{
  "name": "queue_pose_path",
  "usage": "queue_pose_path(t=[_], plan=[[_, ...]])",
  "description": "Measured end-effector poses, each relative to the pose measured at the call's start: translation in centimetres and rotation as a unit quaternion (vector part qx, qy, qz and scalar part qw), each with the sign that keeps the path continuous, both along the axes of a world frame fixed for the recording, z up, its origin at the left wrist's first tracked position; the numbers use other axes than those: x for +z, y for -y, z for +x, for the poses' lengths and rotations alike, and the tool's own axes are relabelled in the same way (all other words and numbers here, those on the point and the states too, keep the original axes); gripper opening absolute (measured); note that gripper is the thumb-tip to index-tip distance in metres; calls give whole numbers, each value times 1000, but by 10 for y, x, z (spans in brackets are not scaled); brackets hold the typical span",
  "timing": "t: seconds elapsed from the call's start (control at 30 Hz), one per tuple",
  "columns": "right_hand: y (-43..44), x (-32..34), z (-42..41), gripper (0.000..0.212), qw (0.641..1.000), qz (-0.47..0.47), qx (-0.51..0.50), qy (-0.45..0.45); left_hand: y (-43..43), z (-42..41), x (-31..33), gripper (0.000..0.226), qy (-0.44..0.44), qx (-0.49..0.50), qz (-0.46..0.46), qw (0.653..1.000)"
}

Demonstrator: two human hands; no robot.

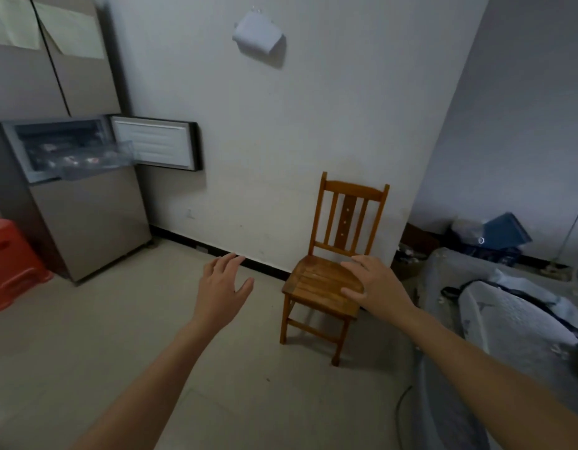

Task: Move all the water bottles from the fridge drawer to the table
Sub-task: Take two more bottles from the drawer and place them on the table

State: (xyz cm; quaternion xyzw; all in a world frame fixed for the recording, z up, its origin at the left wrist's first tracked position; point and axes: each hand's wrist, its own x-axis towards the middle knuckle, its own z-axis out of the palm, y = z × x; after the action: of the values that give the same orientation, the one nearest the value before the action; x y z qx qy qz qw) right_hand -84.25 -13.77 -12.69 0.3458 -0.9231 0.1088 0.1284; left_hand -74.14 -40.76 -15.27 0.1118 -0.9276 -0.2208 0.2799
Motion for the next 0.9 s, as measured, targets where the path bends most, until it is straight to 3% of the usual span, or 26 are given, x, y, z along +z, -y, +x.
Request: queue_pose_path(t=[0.53, 0.9], plan=[[42, -27, -251, 55, 993, -7, 109, 52, -2, -211, -10, 46, 12, 110, 39, 993], [135, -45, -365, 58, 972, 11, 228, 62, 52, -260, -11, 46, 34, 256, 36, 965]])
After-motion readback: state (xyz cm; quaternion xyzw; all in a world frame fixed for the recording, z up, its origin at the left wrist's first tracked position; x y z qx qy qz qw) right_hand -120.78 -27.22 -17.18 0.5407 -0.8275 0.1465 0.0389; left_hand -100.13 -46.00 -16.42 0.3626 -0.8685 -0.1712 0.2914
